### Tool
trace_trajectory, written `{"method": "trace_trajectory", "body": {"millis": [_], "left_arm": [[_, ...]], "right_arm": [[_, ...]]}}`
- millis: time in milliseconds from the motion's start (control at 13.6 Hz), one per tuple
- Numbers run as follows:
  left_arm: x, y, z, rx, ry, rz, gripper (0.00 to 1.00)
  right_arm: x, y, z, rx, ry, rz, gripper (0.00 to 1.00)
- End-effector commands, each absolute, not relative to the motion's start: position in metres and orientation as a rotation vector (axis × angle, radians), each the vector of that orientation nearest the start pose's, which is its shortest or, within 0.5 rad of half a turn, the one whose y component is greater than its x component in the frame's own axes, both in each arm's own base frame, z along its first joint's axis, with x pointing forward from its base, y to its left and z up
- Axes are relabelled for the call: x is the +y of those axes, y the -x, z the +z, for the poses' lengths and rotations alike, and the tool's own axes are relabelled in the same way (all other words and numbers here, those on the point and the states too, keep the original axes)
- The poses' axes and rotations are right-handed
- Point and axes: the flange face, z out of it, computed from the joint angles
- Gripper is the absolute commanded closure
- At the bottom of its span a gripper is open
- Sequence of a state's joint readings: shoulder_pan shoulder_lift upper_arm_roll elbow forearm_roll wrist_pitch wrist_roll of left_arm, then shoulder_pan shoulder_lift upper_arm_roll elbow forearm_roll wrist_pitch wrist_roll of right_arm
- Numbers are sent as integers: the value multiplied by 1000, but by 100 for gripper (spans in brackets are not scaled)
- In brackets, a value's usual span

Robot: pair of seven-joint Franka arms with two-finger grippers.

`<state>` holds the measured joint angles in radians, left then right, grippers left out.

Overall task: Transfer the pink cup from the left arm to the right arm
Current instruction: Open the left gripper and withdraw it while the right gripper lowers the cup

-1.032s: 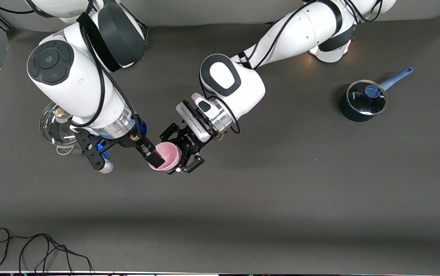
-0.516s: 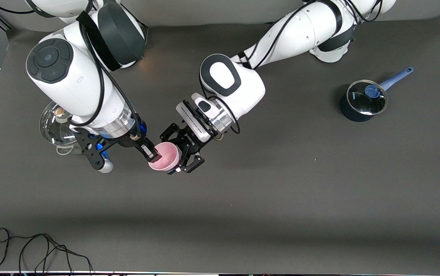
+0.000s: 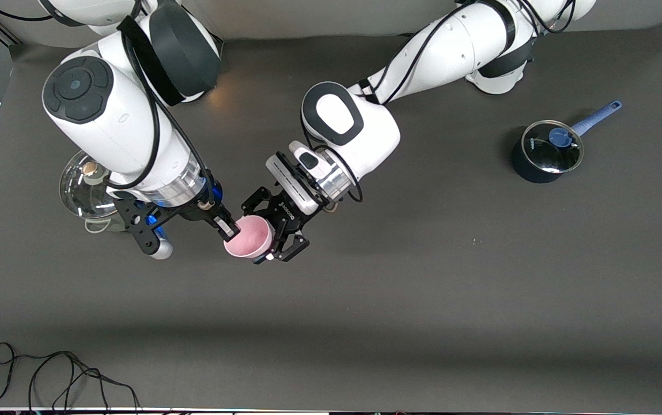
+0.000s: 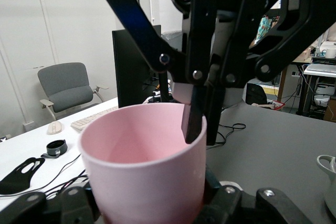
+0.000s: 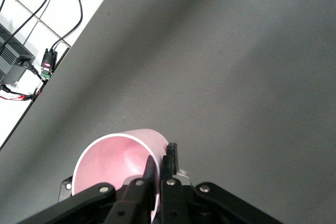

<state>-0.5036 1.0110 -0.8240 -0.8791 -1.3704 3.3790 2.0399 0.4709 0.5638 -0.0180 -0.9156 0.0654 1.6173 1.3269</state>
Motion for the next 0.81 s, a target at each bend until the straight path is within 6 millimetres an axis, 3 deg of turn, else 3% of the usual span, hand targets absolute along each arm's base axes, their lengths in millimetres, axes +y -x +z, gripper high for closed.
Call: {"method": "trace_trajectory", "body": {"millis": [0,295,368,442,516,737], "left_arm": [[-551,-568,426,-913,-1884,1553,100],[-550,-570,426,-927,-1888,1566,100],[-546,-574,426,-950,-1889,1592,88],[-539,-582,427,-989,-1897,1640,8],[-542,-578,433,-1011,-1896,1665,0],[-545,-575,434,-983,-1894,1644,0]], "right_arm": [[328,-642,585,1274,2691,-107,100],[326,-643,585,1278,2691,-110,100],[326,-643,585,1277,2692,-112,100],[325,-643,584,1276,2700,-126,100],[326,-643,584,1276,2704,-133,100],[322,-646,585,1283,2694,-145,100]]}}
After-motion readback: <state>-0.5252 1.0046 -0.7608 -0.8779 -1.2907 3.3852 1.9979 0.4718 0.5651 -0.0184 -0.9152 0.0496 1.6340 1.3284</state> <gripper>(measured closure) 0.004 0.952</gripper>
